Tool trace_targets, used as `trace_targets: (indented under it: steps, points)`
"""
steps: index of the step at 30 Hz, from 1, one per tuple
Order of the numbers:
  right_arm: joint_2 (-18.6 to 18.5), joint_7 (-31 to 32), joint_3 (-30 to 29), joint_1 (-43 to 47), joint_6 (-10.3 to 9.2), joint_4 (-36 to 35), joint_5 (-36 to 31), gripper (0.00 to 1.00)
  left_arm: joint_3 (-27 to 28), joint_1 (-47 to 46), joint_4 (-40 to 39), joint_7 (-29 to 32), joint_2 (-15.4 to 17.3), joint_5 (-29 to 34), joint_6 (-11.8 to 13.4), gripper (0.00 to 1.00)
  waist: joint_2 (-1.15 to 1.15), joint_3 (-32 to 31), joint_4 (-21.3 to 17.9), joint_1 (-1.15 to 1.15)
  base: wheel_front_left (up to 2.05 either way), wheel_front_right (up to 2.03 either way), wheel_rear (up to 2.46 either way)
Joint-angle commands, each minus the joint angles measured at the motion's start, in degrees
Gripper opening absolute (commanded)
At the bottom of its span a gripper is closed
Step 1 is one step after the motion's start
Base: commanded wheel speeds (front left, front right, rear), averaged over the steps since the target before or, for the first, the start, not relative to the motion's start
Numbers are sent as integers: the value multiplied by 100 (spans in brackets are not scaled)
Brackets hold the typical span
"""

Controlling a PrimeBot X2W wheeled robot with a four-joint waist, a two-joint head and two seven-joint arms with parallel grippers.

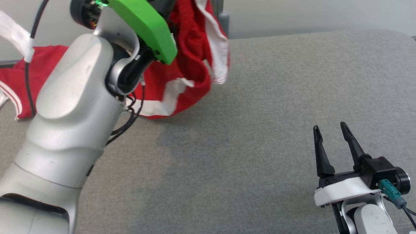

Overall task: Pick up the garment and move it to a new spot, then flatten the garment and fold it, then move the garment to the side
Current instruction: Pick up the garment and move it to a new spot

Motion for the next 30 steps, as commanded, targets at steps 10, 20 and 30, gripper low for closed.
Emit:
trace_targets:
  steps: [10, 20, 30]
  points:
    - [-11, -18, -113, -239, -4, -110, 187, 100, -131, 975, 200, -525, -742, -473, 138, 0, 0, 743, -912, 0, 0, 0, 0]
    - [-12, -18, -119, -521, -4, -145, 260, 100, -8, 2200, 1721, -1402, -776, -725, 143, 0, 0, 1294, -873, 0, 0, 0, 0]
    - [-13, -18, -138, -498, -4, -61, 129, 100, 172, 2304, 2405, -2090, -899, -952, 14, 100, 0, 1144, -583, 0, 0, 0, 0]
